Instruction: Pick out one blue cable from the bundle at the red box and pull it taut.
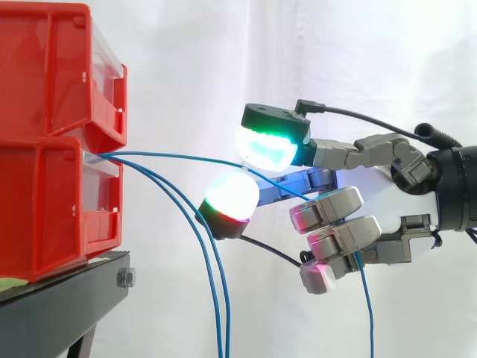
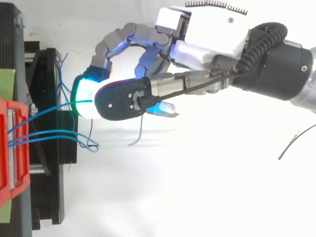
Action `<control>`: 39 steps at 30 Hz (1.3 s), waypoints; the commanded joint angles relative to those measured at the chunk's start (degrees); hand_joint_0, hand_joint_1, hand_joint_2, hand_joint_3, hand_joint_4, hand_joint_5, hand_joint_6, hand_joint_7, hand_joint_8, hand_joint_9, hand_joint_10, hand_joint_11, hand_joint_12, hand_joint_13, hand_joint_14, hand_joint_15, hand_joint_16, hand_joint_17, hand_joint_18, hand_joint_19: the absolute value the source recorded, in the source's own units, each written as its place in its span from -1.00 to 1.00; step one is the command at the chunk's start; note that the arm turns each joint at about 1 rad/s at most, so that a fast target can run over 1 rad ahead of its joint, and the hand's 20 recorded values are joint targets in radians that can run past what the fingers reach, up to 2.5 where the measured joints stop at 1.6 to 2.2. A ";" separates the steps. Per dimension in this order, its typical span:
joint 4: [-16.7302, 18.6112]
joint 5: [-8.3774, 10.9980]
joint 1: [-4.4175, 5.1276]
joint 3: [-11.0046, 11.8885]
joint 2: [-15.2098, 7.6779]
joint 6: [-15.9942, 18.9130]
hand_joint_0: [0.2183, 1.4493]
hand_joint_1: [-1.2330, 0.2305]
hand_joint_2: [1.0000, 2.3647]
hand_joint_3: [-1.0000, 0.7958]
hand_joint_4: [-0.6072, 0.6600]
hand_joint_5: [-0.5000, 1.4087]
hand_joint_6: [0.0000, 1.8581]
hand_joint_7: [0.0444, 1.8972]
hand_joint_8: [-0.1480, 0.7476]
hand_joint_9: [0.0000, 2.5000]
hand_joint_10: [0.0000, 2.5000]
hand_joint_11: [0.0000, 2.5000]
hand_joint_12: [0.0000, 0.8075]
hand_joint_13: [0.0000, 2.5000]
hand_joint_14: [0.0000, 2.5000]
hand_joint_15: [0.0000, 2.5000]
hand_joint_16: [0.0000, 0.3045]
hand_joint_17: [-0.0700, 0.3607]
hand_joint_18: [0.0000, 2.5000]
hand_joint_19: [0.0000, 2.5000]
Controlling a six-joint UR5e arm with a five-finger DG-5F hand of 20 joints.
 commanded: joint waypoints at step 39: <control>-0.37 -0.16 0.00 0.00 0.04 0.49 -0.18 -0.38 -0.96 0.08 -0.50 -0.64 0.05 0.24 -0.17 0.08 -0.65 0.19 -0.30 0.15 -0.95 0.31 -0.71 -0.21 -0.21 -0.24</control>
